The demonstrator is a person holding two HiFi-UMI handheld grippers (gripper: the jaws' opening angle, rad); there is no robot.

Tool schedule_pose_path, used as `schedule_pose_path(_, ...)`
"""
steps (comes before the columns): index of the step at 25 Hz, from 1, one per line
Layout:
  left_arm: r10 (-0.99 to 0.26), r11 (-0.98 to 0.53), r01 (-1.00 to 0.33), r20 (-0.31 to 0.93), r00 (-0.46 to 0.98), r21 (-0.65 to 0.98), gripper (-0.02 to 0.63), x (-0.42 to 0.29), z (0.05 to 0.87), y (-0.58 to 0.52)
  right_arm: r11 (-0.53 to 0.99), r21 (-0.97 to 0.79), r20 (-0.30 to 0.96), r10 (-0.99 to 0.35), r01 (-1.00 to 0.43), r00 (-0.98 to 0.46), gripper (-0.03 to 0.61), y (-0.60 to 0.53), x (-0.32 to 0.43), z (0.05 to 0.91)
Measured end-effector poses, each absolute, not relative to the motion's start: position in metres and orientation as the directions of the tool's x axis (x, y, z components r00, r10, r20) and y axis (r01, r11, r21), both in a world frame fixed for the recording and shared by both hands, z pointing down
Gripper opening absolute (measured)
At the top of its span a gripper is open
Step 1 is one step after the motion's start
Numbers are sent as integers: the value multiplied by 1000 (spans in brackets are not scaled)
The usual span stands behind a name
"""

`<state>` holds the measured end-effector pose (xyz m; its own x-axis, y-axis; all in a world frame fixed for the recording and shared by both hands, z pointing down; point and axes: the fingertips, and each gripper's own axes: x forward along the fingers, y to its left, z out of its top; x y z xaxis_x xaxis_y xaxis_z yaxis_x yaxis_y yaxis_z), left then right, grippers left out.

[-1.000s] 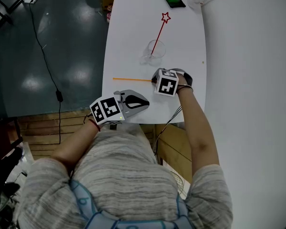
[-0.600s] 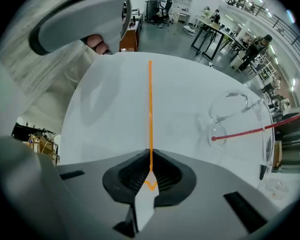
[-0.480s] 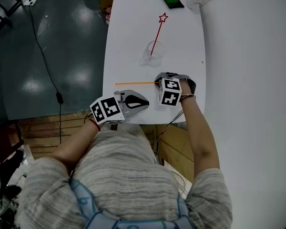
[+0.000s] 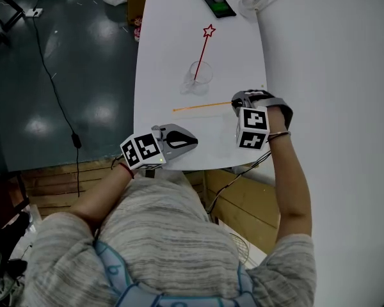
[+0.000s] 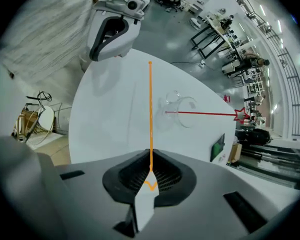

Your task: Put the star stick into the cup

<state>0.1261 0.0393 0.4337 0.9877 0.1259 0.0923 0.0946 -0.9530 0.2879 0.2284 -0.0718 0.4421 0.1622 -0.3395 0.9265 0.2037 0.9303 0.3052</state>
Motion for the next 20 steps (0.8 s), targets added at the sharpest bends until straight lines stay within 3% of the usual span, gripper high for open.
schedule_pose_path(10, 135, -956, 111, 74, 988, 271, 17, 128, 425, 39, 859, 358, 795, -486, 366, 363, 20, -124, 262, 357)
schedule_pose_path(20, 127, -956, 105, 63, 990, 274, 17, 126, 424, 39, 848, 306, 696, -509, 432, 507, 20, -174, 266, 351)
